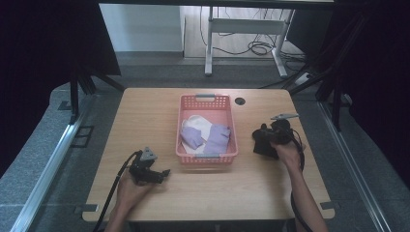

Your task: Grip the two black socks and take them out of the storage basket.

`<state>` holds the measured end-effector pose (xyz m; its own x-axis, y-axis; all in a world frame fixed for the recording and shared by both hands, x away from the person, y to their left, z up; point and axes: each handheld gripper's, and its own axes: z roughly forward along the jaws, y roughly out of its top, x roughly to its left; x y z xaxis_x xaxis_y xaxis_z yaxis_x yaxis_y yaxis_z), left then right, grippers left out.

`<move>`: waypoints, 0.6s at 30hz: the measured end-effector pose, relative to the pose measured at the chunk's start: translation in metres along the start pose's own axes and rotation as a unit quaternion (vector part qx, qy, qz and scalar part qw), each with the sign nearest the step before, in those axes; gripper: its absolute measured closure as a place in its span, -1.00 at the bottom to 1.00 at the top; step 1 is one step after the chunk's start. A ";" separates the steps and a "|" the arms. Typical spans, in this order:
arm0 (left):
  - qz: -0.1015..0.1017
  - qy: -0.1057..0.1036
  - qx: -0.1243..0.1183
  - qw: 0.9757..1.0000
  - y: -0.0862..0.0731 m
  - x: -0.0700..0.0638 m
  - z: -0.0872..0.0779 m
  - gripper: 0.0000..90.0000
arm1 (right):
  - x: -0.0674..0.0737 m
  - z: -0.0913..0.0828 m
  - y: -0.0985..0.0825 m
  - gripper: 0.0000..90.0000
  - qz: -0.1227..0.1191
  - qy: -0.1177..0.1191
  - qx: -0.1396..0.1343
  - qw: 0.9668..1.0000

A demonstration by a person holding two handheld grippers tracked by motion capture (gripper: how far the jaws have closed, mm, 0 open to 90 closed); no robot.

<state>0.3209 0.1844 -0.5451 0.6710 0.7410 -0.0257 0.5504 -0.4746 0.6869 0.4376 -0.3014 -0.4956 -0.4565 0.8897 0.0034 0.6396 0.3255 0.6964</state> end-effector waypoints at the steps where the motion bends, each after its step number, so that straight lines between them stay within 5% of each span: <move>1: 0.001 0.000 0.001 1.000 0.000 0.000 0.000 -0.72 | 0.000 0.003 -0.002 0.69 0.002 0.000 0.005 1.000; 9: 0.002 0.000 0.002 1.000 0.000 0.000 0.000 -0.72 | 0.000 0.015 -0.012 0.53 0.011 0.006 0.019 1.000; 18: 0.000 0.000 0.001 1.000 0.000 0.000 0.000 -0.72 | 0.001 0.001 -0.001 -0.08 0.005 0.021 0.017 1.000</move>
<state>0.3209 0.1844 -0.5449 0.6715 0.7405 -0.0262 0.5511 -0.4755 0.6857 0.4370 -0.3003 -0.4975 -0.4744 0.8793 0.0413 0.6646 0.3269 0.6719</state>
